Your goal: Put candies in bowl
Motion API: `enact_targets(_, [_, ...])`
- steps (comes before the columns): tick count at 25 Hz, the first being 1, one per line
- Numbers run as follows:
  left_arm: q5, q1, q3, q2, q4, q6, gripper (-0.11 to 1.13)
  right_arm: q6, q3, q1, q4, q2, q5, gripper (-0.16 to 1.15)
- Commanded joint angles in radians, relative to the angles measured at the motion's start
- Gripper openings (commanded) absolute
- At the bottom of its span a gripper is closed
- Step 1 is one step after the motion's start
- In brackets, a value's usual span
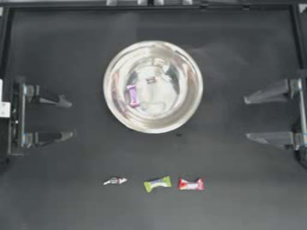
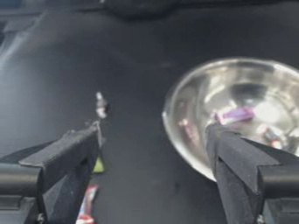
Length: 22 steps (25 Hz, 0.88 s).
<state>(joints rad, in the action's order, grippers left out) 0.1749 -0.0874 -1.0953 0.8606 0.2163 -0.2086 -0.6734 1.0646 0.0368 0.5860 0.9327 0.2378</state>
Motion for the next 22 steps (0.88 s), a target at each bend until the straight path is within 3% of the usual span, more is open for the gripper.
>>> enact_targets(1, [0.057,0.021,0.058,-0.023,-0.023,-0.011,0.99,0.000,0.002,-0.002,-0.006,0.002,0.005,0.99])
enact_targets(5, [0.121,0.061,0.098,-0.091,-0.075,-0.043,0.99,0.000,0.006,-0.002,-0.006,0.008,0.020,0.99])
enact_targets(10, [0.207,0.160,0.176,-0.262,-0.084,-0.055,0.99,0.000,0.009,-0.002,-0.008,0.018,0.028,0.99])
enact_targets(15, [0.255,0.195,0.281,-0.416,-0.072,-0.061,1.00,0.000,0.009,-0.002,-0.009,0.020,0.029,0.99])
enact_targets(22, [0.270,0.215,0.353,-0.577,-0.074,-0.063,1.00,0.000,0.009,-0.002,-0.009,0.021,0.029,0.99])
